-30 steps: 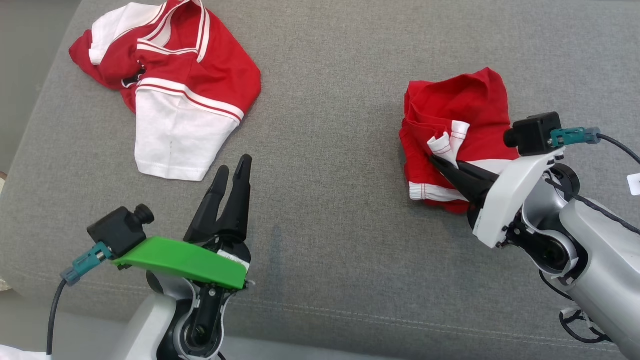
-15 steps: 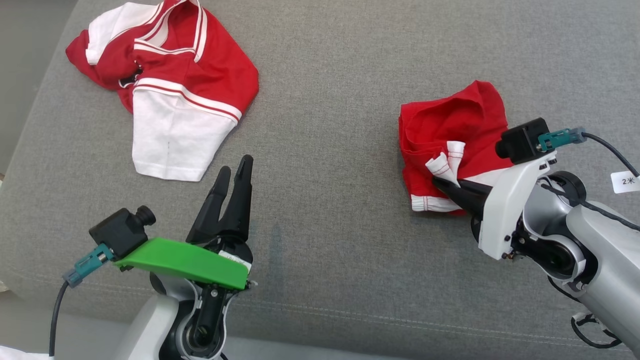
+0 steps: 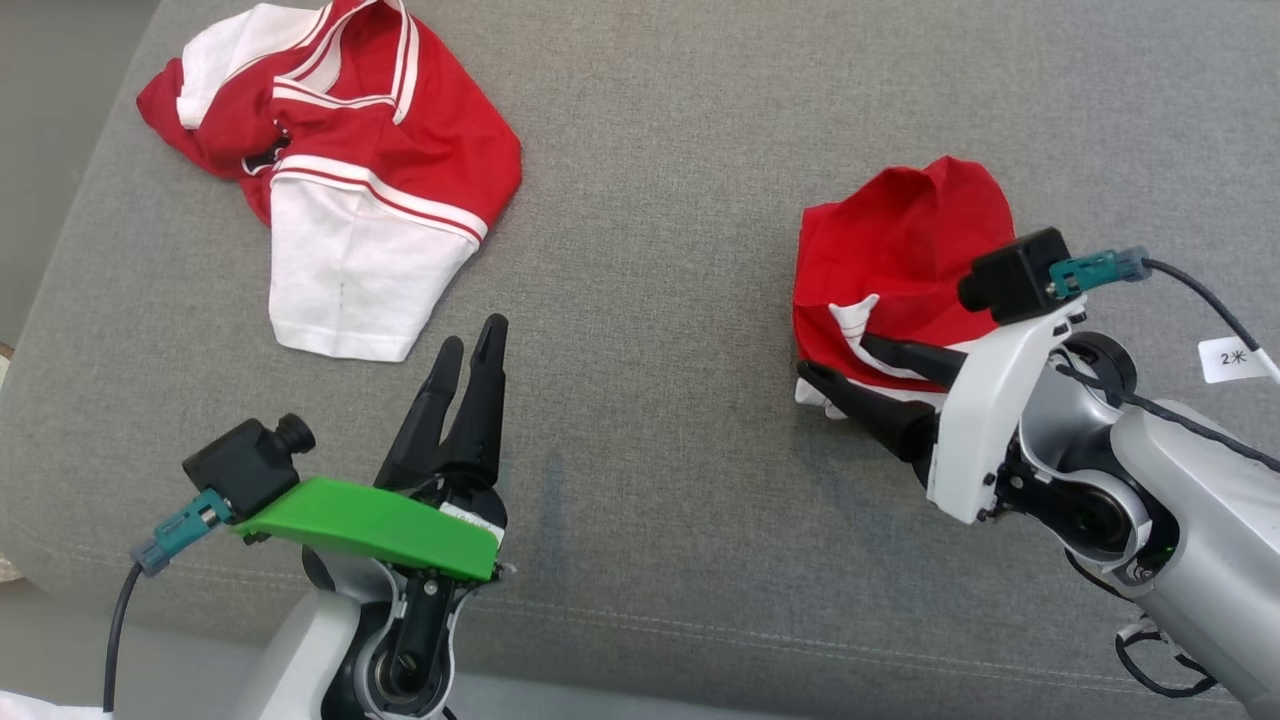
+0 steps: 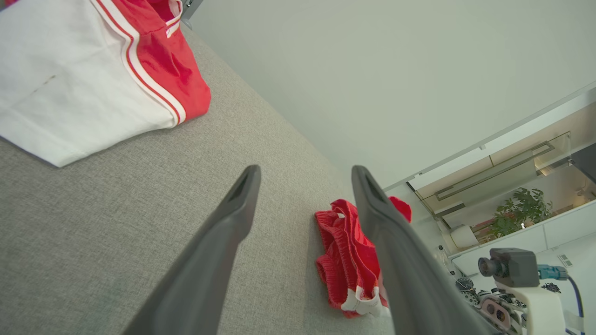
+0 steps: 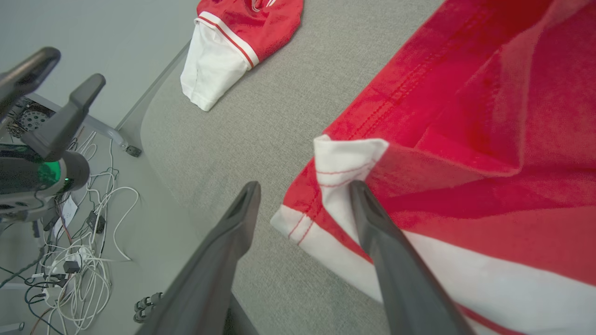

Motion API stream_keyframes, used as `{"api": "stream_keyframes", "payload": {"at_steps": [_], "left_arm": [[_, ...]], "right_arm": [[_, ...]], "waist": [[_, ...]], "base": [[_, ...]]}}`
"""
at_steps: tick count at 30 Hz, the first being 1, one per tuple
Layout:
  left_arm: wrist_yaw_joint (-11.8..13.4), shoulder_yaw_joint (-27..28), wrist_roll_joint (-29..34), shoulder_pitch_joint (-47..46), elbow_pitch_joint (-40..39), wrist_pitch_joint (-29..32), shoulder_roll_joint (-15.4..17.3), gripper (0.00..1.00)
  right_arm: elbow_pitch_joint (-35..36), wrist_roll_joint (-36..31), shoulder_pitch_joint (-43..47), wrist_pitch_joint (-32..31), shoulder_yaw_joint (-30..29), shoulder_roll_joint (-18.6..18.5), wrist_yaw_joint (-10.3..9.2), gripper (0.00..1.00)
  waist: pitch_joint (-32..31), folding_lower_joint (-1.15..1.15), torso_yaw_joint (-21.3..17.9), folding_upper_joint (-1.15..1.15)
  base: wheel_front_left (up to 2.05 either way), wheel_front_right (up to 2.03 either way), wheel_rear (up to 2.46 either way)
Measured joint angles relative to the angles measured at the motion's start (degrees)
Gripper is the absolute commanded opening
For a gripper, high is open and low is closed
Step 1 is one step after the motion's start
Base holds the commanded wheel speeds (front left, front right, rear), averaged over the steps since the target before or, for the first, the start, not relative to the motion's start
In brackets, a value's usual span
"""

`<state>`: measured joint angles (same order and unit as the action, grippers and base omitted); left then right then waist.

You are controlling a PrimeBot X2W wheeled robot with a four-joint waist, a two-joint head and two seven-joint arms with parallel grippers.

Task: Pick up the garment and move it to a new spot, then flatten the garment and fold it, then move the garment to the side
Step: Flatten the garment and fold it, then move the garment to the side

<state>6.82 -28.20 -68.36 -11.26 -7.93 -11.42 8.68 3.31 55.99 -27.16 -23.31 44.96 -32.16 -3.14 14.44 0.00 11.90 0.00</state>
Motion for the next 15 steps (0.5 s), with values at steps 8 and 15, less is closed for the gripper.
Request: {"api": "stream_keyframes", "payload": {"at_steps": [8,15], "left_arm": [[-0.26,0.00,0.00,0.27,0.12,-0.32,0.02,1.00],[-0.26,0.07,0.00,1.92,0.16,-0.59,0.24,1.00]], "right_arm": [[2.03,2.90,0.63,5.56,-5.39,2.42,-1.02,1.00],[1.57,3.34,3.64,10.89,-9.28,2.46,-2.56,1.00]], "waist": [[-1.35,0.00,-0.26,0.00],[-3.07,0.00,-1.54,0.00]], "base": [[0.00,0.00,0.00],[0.00,0.00,0.00]]}}
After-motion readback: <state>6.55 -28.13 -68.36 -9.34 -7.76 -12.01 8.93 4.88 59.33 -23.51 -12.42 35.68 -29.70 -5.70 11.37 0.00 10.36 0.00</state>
